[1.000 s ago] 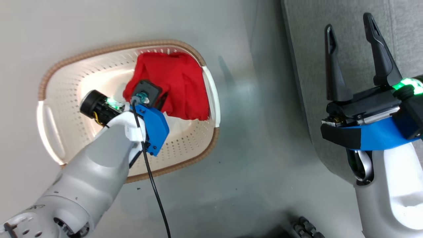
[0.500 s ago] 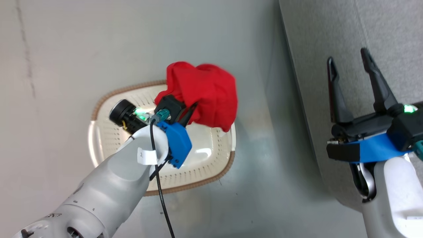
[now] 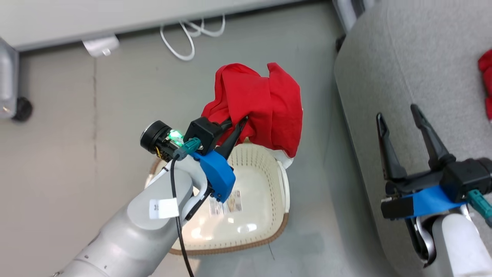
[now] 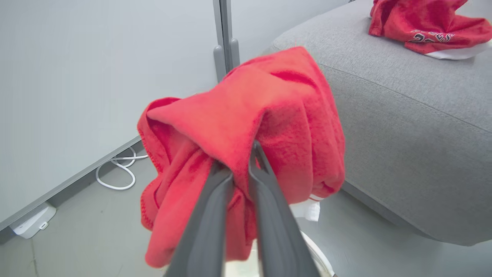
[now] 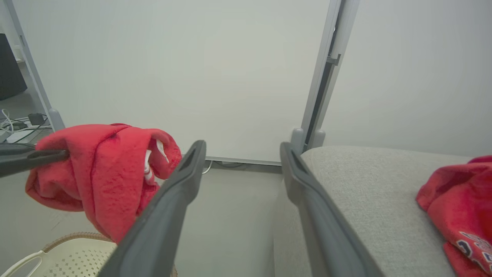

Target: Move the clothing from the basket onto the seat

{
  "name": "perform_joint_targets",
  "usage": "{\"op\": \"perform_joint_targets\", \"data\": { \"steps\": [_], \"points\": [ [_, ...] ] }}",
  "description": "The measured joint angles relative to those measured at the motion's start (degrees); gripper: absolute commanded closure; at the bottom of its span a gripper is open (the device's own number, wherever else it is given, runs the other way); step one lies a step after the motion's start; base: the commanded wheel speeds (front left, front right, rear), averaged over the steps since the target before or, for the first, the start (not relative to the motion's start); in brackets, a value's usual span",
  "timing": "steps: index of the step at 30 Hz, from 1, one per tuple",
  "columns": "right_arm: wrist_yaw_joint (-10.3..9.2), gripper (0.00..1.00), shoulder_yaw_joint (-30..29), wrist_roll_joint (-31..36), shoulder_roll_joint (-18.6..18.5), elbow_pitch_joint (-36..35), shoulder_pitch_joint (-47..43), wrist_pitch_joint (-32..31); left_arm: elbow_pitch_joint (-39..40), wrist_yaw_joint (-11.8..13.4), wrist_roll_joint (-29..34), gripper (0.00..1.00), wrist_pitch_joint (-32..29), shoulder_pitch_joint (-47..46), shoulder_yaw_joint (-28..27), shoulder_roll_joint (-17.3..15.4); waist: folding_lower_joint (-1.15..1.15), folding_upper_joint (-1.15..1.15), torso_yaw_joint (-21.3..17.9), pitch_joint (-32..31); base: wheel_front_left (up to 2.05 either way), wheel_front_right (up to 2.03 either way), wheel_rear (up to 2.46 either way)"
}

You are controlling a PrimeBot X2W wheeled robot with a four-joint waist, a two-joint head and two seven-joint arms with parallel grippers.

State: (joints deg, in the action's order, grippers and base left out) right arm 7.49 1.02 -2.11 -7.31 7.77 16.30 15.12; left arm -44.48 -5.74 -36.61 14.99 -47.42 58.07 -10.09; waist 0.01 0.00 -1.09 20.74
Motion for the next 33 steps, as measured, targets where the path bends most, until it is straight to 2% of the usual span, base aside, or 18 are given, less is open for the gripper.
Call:
{"op": "perform_joint_targets", "data": {
  "steps": [10,22,33],
  "points": [
    [0.0,0.0,-0.2,-0.35,-0.08,1.41,-4.79,0.0,7.64,0.68,5.45,1.0,0.0,3.91,-6.94,-0.57,0.0,0.0,1.72,-9.39,0.0,0.0,0.0],
    [0.0,0.0,-0.41,-0.51,0.85,2.41,-9.81,-0.01,11.34,0.13,7.95,1.0,0.0,5.53,-8.24,0.07,0.0,0.0,3.67,-17.48,0.0,0.0,0.0],
    [0.0,0.0,0.22,-0.67,1.25,2.78,-11.89,-0.01,12.22,0.07,7.94,1.0,0.0,6.33,-8.09,0.02,0.0,0.0,4.36,-20.05,0.0,0.0,0.0]
  ]
}}
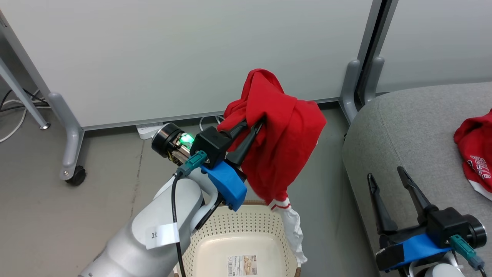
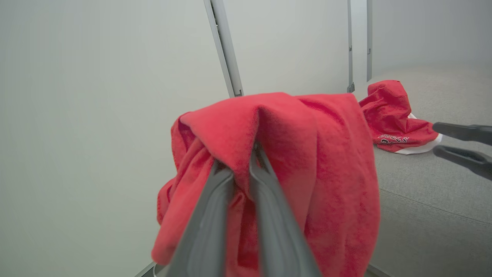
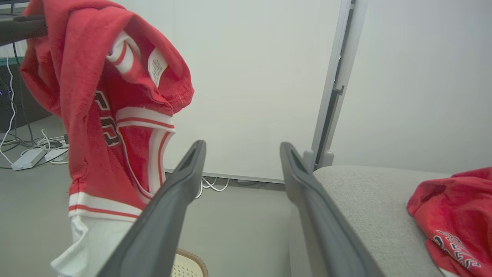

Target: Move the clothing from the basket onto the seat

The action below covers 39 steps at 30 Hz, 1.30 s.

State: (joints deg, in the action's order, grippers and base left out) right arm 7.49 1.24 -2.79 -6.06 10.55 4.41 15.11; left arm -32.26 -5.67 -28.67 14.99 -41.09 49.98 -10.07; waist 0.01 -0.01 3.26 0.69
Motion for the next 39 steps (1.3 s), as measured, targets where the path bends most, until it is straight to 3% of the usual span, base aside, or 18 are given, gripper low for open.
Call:
{"op": "perform_joint_targets", "data": {
  "steps": [12,21,31,39],
  "points": [
    [0.0,0.0,4.69,-0.78,0.01,-0.22,0.03,0.0,0.04,0.09,-0.13,1.0,0.0,0.12,0.4,-0.1,0.0,0.0,0.33,0.17,0.0,0.0,0.0],
    [0.0,0.0,13.46,-1.91,-1.14,1.24,2.23,0.0,0.07,0.25,-0.15,1.0,0.0,-0.34,0.63,0.37,0.0,0.0,0.69,1.25,0.0,0.0,0.0],
    [0.0,0.0,21.52,-3.25,-1.75,6.24,10.05,0.0,0.09,0.08,0.18,1.0,0.0,-1.58,0.96,1.91,-0.01,0.0,1.84,2.57,0.0,0.0,0.0],
    [0.0,0.0,22.81,-3.44,-0.85,11.41,17.26,0.01,0.14,-0.25,1.02,1.0,0.0,-2.5,1.02,2.92,-0.01,0.0,3.13,3.8,0.0,0.0,0.0]
  ]
}}
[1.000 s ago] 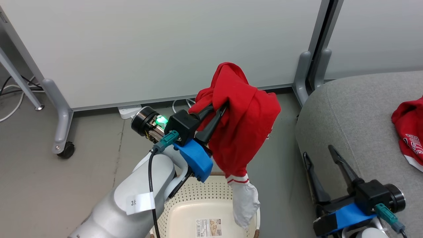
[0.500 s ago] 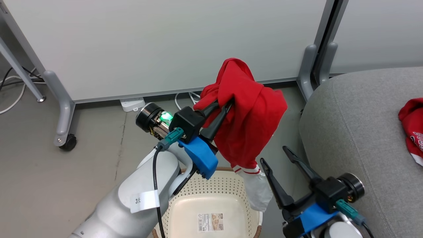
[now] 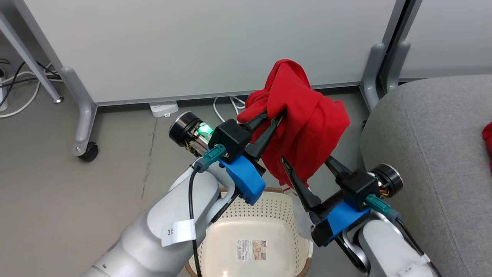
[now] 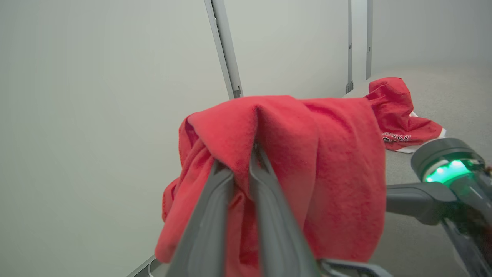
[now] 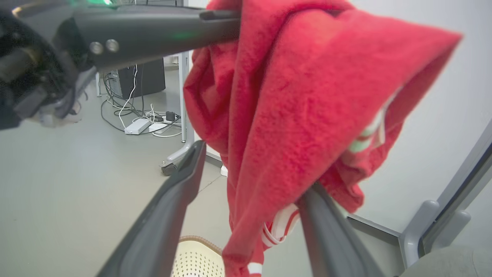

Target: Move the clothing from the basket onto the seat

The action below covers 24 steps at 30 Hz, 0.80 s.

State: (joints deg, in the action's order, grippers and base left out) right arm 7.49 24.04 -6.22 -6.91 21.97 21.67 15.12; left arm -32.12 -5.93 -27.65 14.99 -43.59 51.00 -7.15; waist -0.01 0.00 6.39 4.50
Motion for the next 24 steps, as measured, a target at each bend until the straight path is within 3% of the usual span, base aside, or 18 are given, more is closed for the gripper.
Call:
{"op": "perform_joint_targets", "data": {
  "steps": [4,6,24],
  "points": [
    [0.0,0.0,-0.32,-0.01,0.74,1.3,2.52,0.0,-0.08,-0.11,0.24,1.0,0.0,-0.05,0.02,0.32,0.0,0.0,0.34,0.45,0.0,0.0,0.0],
    [0.0,1.0,-0.58,-0.08,1.09,1.81,3.15,-0.01,-0.16,-0.16,0.42,1.0,0.0,-0.07,0.01,0.44,0.0,0.0,0.43,0.58,0.0,0.0,0.0],
    [0.0,1.0,-0.59,0.02,1.4,2.03,3.93,-0.01,-0.79,-0.65,1.26,1.0,0.0,-0.16,-0.55,0.74,0.0,0.0,0.05,0.74,0.0,0.0,0.0]
  ]
}}
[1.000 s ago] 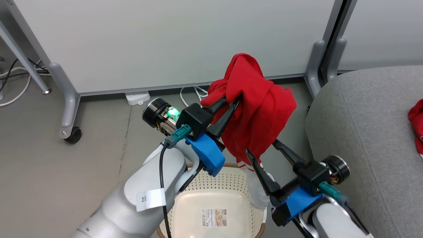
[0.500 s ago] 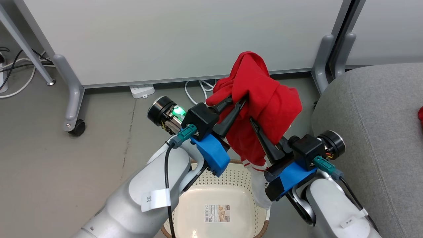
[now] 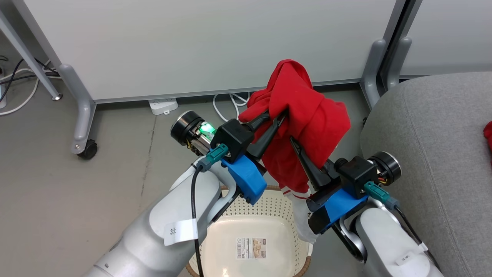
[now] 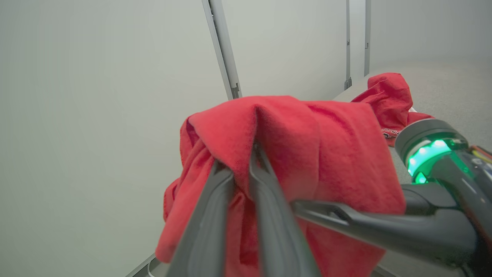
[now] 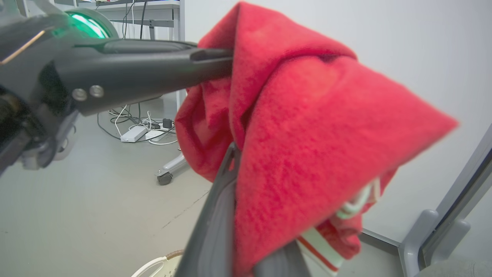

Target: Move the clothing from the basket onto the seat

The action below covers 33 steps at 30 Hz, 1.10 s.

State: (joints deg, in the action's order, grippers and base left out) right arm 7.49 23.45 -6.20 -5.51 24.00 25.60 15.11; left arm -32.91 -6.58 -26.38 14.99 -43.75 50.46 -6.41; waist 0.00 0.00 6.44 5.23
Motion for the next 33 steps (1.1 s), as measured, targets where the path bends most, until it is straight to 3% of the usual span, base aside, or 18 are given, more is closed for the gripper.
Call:
{"op": "perform_joint_targets", "data": {
  "steps": [2,3,4,23,33],
  "points": [
    [0.0,1.0,-0.02,0.0,-0.01,0.0,0.01,0.0,-0.04,-0.02,0.16,1.0,0.0,0.0,-0.08,0.0,0.0,0.0,-0.04,0.0,0.0,0.0,0.0],
    [0.0,1.0,-0.01,0.0,-0.01,-0.01,0.01,0.0,-0.1,-0.02,0.18,0.84,0.0,0.0,-0.19,0.0,0.0,0.0,-0.07,-0.01,0.0,0.0,0.0],
    [0.0,1.0,-0.03,0.0,-0.01,-0.02,0.01,0.01,-0.16,-0.02,0.2,0.0,0.0,0.01,-0.29,0.0,0.0,0.0,-0.1,-0.03,0.0,0.0,0.0],
    [0.0,1.0,-0.45,-0.11,-0.32,-0.3,-0.01,0.0,-0.31,-0.01,1.94,0.0,0.0,0.02,-1.51,0.11,0.0,0.0,-0.76,0.66,0.0,0.0,0.0],
    [0.0,1.0,-4.55,0.05,-0.35,-1.6,0.01,0.0,-0.33,0.05,2.27,0.0,0.01,-0.02,-1.8,-0.02,0.0,0.0,-3.13,2.63,0.0,0.0,0.0]
  ]
}}
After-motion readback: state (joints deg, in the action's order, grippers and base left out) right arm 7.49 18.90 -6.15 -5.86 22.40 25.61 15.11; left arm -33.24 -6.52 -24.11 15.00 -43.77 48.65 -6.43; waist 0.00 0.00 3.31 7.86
